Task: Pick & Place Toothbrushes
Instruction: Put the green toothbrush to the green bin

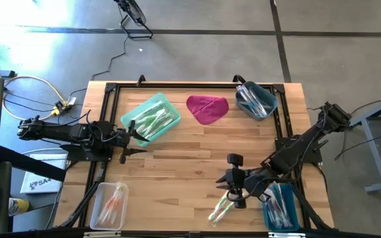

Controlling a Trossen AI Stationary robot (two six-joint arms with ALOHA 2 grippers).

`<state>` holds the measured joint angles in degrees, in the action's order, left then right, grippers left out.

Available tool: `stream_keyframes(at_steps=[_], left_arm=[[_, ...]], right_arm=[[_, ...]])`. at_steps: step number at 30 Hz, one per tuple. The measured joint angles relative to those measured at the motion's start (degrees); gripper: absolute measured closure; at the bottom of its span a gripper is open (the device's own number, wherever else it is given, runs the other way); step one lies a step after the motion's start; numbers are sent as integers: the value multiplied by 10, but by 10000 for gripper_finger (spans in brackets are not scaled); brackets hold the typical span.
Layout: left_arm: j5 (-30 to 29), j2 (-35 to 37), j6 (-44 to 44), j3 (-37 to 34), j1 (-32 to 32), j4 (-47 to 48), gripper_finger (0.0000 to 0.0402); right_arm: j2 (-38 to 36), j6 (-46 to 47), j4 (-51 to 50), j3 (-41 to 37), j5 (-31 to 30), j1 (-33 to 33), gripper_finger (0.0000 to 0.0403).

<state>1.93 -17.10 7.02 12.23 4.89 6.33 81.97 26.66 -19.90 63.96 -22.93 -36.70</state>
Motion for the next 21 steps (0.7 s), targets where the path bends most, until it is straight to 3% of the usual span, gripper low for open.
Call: stream_keyframes(at_steps=[12,21], left_arm=[[0,0,-60,0,0,49,206],[0,0,-75,0,0,64,206]], right_arm=[[0,-16,-41,0,-24,-16,332],[0,14,-90,0,42,-16,332]])
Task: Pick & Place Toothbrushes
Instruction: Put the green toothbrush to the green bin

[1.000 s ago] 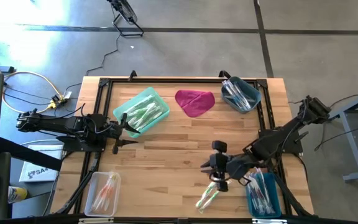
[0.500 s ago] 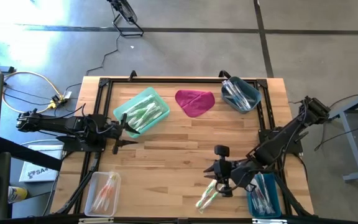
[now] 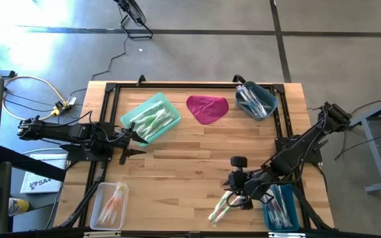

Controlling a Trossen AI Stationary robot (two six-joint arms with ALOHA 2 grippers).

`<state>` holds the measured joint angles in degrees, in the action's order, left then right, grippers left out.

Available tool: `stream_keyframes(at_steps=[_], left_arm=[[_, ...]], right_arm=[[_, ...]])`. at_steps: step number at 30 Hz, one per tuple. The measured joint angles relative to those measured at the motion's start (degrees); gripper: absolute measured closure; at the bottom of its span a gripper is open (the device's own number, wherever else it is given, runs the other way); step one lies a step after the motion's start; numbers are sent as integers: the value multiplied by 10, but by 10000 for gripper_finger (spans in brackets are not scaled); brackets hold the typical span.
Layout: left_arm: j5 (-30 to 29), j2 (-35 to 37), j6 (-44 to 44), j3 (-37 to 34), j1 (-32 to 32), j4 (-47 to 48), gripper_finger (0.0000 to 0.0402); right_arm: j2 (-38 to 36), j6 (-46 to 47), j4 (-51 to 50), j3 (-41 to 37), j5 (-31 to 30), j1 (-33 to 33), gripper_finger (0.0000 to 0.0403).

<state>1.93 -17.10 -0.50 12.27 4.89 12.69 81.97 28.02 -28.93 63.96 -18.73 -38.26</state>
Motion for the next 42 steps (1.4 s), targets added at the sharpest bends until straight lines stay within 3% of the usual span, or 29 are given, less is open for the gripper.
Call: stream_keyframes(at_steps=[12,20,29,37,42], left_arm=[[0,0,2,0,0,18,206],[0,0,2,0,0,29,206],[0,0,2,0,0,29,206],[-1,0,2,0,0,30,206],[-1,0,2,0,0,31,206]], right_arm=[[0,134,-1,-108,72,-3,332],[0,145,123,-163,68,-29,332],[14,124,204,-161,18,-47,332],[113,106,179,-108,62,-45,332],[126,68,163,-70,72,-46,332]])
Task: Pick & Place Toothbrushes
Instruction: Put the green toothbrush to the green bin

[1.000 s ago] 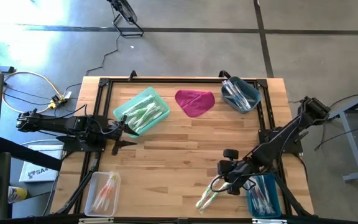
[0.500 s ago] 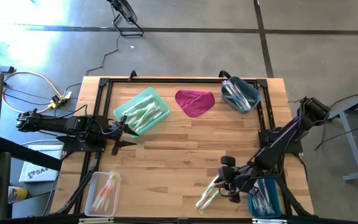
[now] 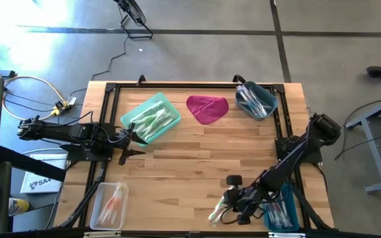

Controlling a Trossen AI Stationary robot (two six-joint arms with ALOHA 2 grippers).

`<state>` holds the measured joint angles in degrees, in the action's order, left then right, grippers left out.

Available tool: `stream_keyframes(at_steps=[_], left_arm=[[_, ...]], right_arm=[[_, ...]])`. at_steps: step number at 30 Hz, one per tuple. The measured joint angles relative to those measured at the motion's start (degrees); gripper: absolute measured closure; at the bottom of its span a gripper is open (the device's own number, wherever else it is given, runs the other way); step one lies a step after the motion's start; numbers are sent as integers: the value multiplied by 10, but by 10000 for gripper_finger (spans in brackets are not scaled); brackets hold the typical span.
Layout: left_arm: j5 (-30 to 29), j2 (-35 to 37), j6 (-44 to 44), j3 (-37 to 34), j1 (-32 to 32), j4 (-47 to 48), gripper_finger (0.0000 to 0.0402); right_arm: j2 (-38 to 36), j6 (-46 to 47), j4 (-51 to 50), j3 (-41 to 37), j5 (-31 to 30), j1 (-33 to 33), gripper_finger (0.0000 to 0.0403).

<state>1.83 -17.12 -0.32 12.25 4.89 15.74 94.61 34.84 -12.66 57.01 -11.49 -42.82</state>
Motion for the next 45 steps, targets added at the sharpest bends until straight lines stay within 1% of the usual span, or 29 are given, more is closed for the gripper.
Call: stream_keyframes(at_steps=[2,5,8,12,17,20,26,30,34,40,45], left_arm=[[0,0,0,0,0,3,206],[0,0,0,0,0,7,206],[0,0,0,0,0,10,206],[1,0,0,0,0,10,206],[2,0,-2,0,0,10,206],[2,0,-2,0,0,10,206],[2,0,-2,0,0,10,206],[2,0,-2,0,0,10,206],[2,0,-2,0,0,11,206],[2,0,-2,0,0,11,206],[1,0,-2,0,0,11,206]], right_arm=[[0,-6,-6,3,5,0,332],[0,1,-24,3,37,-1,332],[0,41,-65,3,60,-1,332],[0,71,-104,3,54,1,332],[0,108,-119,3,24,1,326],[0,110,-124,3,24,0,305],[0,97,-146,3,14,-8,238],[3,86,-152,3,7,-21,215],[25,85,-153,3,0,-31,217],[79,84,-151,2,10,-31,228],[98,86,-149,5,17,-32,230]])
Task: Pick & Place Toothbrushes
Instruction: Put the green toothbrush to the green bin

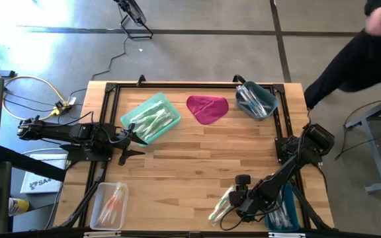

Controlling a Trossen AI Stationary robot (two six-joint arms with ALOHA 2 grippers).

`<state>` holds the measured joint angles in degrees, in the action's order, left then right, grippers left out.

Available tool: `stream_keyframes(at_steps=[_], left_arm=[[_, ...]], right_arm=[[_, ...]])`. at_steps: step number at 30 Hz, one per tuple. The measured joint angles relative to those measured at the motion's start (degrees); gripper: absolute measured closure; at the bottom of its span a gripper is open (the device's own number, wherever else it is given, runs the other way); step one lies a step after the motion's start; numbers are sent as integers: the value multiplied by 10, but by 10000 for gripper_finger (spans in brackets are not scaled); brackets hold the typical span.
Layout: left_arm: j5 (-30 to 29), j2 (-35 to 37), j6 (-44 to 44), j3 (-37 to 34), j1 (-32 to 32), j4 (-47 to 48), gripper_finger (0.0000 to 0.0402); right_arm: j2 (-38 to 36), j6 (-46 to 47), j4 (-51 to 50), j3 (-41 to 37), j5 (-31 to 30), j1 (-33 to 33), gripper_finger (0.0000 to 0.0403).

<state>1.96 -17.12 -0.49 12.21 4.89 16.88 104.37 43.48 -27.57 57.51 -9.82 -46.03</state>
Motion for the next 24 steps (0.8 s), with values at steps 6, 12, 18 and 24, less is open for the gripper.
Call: stream_keyframes(at_steps=[6,12,18,24], left_arm=[[0,0,0,0,0,0,206],[0,0,0,0,0,0,206],[0,0,0,0,0,0,206],[0,0,0,0,0,0,206]], right_arm=[[1,1,0,0,0,-1,231],[2,2,0,-1,3,-1,259],[3,-1,0,-1,3,-1,302],[3,-1,0,-2,4,-1,343]])
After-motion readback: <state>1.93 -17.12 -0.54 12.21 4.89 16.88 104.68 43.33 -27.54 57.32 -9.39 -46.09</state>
